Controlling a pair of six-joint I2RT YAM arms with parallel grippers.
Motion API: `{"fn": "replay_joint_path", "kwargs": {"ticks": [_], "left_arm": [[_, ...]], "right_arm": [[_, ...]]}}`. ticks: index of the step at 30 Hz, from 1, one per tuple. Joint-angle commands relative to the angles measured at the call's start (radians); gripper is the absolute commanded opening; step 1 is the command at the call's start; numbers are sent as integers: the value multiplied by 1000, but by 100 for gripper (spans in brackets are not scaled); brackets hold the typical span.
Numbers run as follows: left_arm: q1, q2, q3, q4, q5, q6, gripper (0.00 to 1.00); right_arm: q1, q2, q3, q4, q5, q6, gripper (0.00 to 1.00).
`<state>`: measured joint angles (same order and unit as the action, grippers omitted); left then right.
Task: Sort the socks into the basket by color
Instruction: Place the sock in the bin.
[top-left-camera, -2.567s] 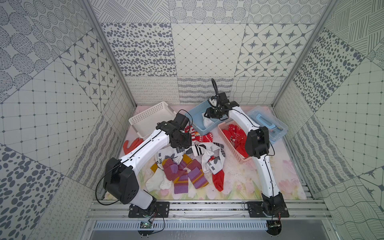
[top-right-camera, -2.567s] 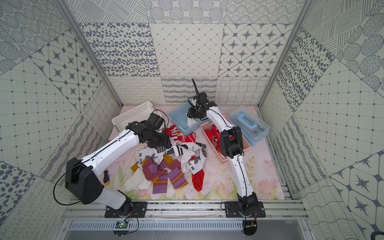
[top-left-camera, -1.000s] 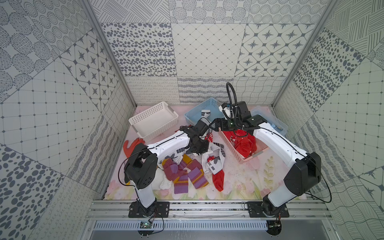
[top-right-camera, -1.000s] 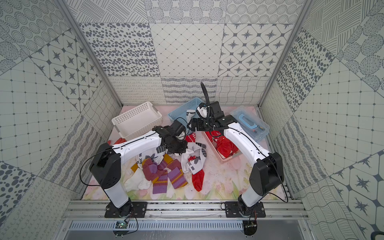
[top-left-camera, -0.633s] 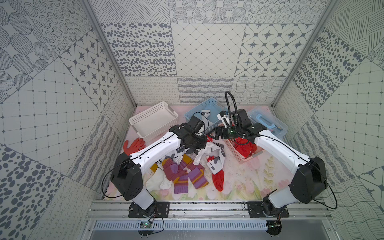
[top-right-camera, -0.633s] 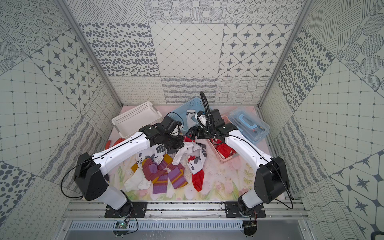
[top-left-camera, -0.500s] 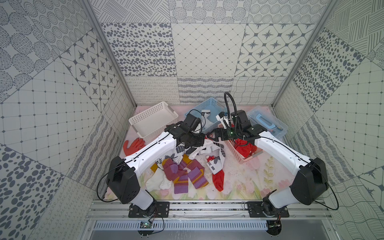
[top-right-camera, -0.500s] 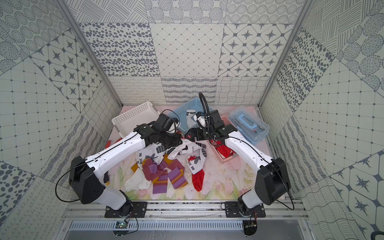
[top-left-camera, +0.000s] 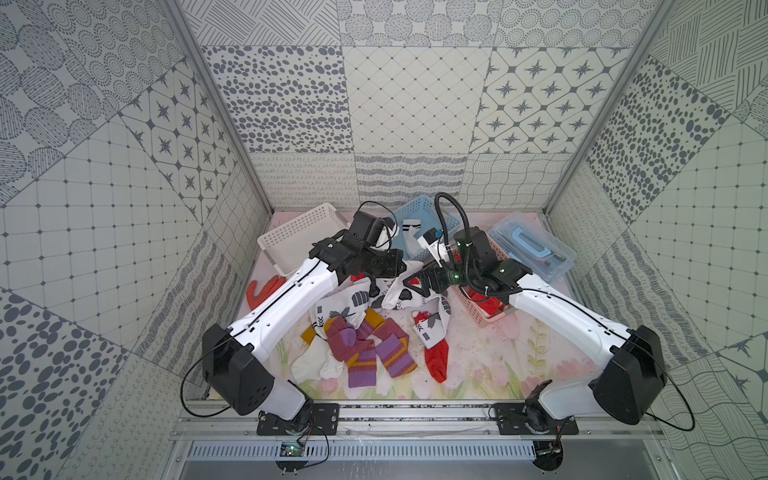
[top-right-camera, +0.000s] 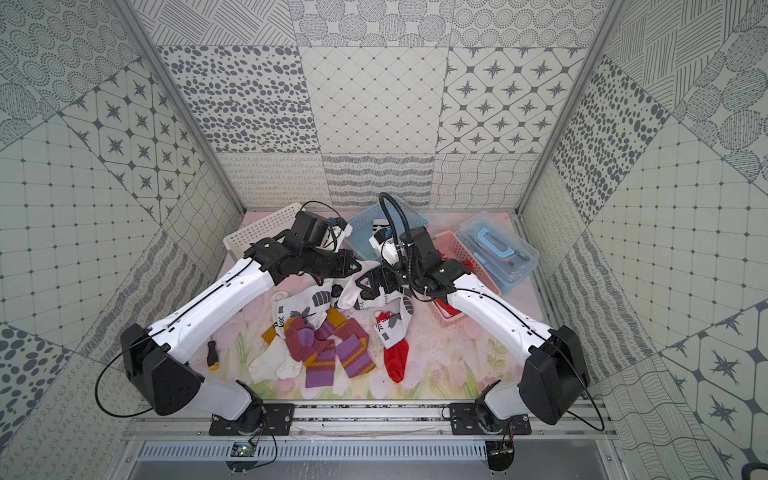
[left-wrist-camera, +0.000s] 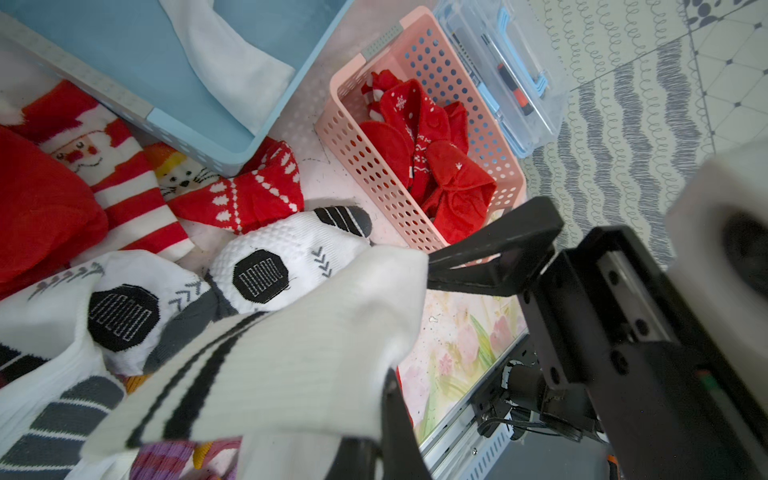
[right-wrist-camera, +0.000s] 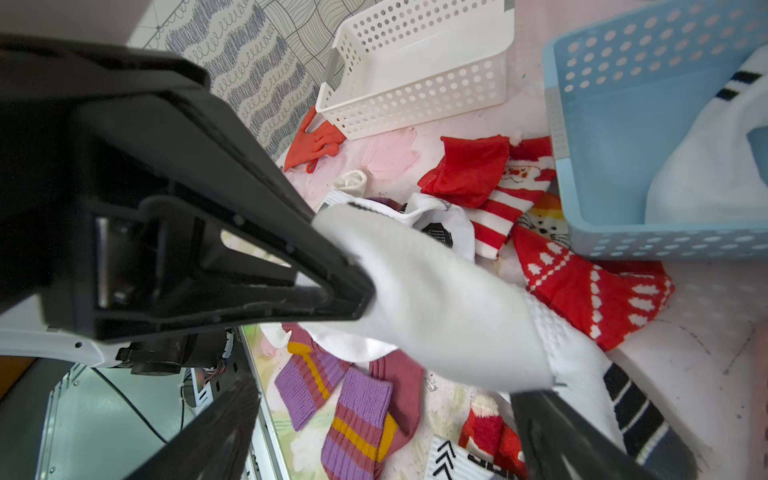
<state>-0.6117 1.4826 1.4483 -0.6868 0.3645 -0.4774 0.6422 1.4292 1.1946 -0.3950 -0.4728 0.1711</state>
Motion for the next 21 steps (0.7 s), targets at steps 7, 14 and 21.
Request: {"fn": "replay_joint_path", "kwargs": {"ticks": [7, 14, 21], "left_arm": [[7, -5, 20, 84, 147, -11, 0], [9, -10, 16, 114, 169, -27, 0], [10, -31, -8, 151, 162, -52, 0]], "right_arm": [[28, 55, 36, 154, 30, -43, 96], [35, 87, 55, 211, -7, -10, 69], [39, 103, 62, 246, -27, 48, 4]]}}
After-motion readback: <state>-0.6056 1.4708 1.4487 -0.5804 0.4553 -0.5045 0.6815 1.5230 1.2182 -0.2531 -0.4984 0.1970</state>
